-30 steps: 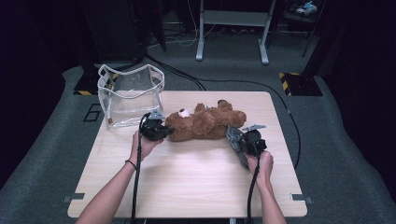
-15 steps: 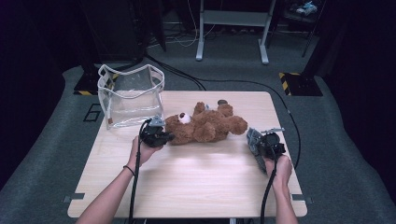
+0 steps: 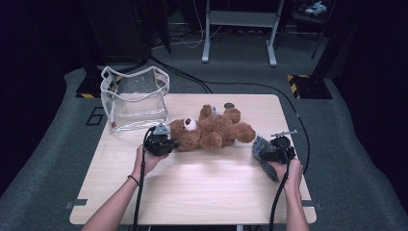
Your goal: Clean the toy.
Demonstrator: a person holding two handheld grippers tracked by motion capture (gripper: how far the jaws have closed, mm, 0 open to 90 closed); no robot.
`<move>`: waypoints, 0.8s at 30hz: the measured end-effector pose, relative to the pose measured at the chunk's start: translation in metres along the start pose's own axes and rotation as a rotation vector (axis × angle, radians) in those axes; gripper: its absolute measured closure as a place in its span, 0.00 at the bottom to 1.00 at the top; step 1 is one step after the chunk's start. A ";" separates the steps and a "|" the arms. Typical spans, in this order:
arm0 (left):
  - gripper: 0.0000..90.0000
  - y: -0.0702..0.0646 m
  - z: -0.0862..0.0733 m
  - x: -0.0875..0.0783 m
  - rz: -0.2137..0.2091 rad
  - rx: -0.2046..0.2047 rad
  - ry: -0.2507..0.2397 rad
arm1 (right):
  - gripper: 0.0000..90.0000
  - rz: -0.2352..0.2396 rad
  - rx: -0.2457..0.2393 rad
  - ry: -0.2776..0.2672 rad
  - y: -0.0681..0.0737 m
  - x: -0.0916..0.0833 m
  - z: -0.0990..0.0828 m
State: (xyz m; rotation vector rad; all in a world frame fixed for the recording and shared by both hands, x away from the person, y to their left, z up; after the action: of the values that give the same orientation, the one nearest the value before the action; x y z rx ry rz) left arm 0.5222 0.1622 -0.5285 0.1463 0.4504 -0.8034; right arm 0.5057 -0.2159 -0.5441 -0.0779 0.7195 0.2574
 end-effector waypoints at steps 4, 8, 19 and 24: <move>0.81 0.001 0.000 0.000 0.005 -0.017 -0.003 | 0.14 0.079 -0.017 -0.051 0.012 -0.011 0.018; 0.70 0.002 -0.001 0.001 0.006 -0.025 0.005 | 0.08 0.145 -0.049 -0.086 0.028 -0.019 0.038; 0.62 0.005 0.002 0.005 -0.005 -0.054 0.005 | 0.08 0.230 -0.147 -0.071 0.060 0.001 0.085; 0.63 0.007 0.003 0.006 0.004 -0.045 0.013 | 0.15 0.259 -0.173 -0.050 0.072 0.017 0.094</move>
State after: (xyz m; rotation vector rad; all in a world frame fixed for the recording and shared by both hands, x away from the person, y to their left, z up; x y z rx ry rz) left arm 0.5314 0.1619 -0.5291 0.1107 0.4799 -0.7883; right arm 0.5592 -0.1278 -0.4832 -0.1423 0.6567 0.5671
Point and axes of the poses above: each handheld gripper's, and its own axes: x roughly forward along the jaws, z roughly out of its top, y roughly to its left, the point moved 9 cm from there along x, roughly forward along the jaws, and after that the axes turned 13 degrees about -y, right-handed, at the moved point
